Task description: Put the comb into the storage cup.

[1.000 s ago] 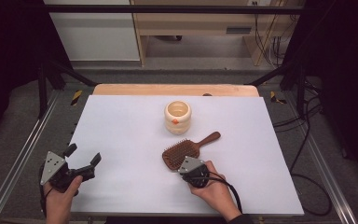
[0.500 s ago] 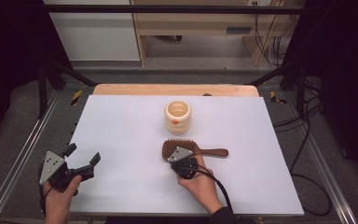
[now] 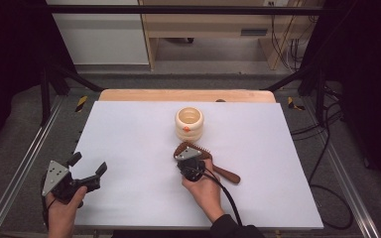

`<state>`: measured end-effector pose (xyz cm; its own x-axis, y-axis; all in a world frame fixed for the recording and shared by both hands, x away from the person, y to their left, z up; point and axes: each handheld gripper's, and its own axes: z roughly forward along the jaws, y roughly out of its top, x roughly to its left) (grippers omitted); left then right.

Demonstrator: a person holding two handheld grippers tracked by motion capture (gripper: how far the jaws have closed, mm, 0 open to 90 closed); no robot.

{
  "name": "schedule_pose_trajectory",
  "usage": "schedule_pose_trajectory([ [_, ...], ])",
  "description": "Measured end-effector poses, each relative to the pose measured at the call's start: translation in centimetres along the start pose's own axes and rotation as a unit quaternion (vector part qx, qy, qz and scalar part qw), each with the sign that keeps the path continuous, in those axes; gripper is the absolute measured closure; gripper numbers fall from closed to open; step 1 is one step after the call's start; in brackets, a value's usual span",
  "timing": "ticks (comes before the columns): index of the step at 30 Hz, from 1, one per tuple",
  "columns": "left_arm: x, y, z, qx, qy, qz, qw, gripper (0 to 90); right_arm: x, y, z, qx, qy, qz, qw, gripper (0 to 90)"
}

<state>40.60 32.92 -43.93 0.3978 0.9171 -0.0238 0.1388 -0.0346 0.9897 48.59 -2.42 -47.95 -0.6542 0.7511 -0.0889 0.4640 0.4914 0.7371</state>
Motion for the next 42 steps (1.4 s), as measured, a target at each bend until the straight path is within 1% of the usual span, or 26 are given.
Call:
schedule_pose_trajectory([
  [3,0.0,0.0,0.0,0.001,0.0,0.0,1.0,3.1,-0.1,0.4,0.3,0.0,-0.001,0.012,0.9999,90.0],
  [8,0.1,0.0,0.0,0.001,-0.001,-0.001,1.0,3.4,0.0,0.5,0.6,-0.001,-0.002,0.018,0.9998,90.0],
  [13,0.1,0.0,0.1,0.002,-0.001,0.0,1.0,3.4,0.5,0.6,0.1,-0.008,0.016,0.014,0.9997,90.0],
  [16,0.0,0.0,0.0,0.002,0.0,0.002,1.0,3.3,0.4,0.8,-1.0,-0.023,0.026,0.011,0.9994,90.0],
  [19,0.0,0.0,0.0,0.002,0.0,0.002,1.0,3.3,-0.1,0.8,-2.4,-0.034,0.032,0.013,0.9988,90.0],
  [21,0.0,0.0,0.1,0.002,0.001,0.003,1.0,3.3,-0.9,0.6,-3.4,-0.038,0.032,0.012,0.9987,89.5],
  [23,0.0,0.0,0.1,0.002,0.0,0.003,1.0,3.4,-1.7,0.3,-4.6,-0.045,0.035,0.015,0.9983,87.7],
  [24,0.0,0.0,0.1,0.002,0.0,0.003,1.0,3.4,-2.2,0.2,-5.1,-0.047,0.033,0.015,0.9982,86.1],
  [27,0.0,0.0,0.1,0.003,0.001,0.003,1.0,3.4,-3.7,-0.3,-6.7,-0.05,0.037,0.015,0.9979,76.6],
  [29,0.0,0.0,0.0,0.003,0.001,0.004,1.0,3.3,-4.7,-0.7,-7.5,-0.052,0.029,0.015,0.9981,64.9],
  [31,-0.1,0.0,0.1,0.003,0.001,0.005,1.0,3.3,-5.6,-1.1,-8.0,-0.046,0.04,0.017,0.998,53.6],
  [32,-0.1,0.0,0.1,0.004,0.001,0.005,1.0,3.3,-6.0,-1.2,-8.2,-0.044,0.04,0.017,0.9981,48.1],
  [35,-0.1,-0.1,0.1,0.005,0.001,0.005,1.0,3.4,-6.8,-1.7,-8.3,-0.033,0.041,0.012,0.9986,33.1],
  [37,-0.1,-0.1,0.1,0.005,0.002,0.006,1.0,3.3,-7.2,-2.1,-8.1,-0.023,0.037,0.007,0.999,27.0],
  [40,-0.1,-0.1,0.1,0.005,0.002,0.005,1.0,3.3,-7.8,-2.6,-7.7,-0.016,0.039,0.016,0.999,17.1],
  [42,0.0,-0.1,0.1,0.005,0.002,0.005,1.0,3.3,-8.1,-2.8,-7.4,-0.01,0.049,0.019,0.9986,11.0],
])
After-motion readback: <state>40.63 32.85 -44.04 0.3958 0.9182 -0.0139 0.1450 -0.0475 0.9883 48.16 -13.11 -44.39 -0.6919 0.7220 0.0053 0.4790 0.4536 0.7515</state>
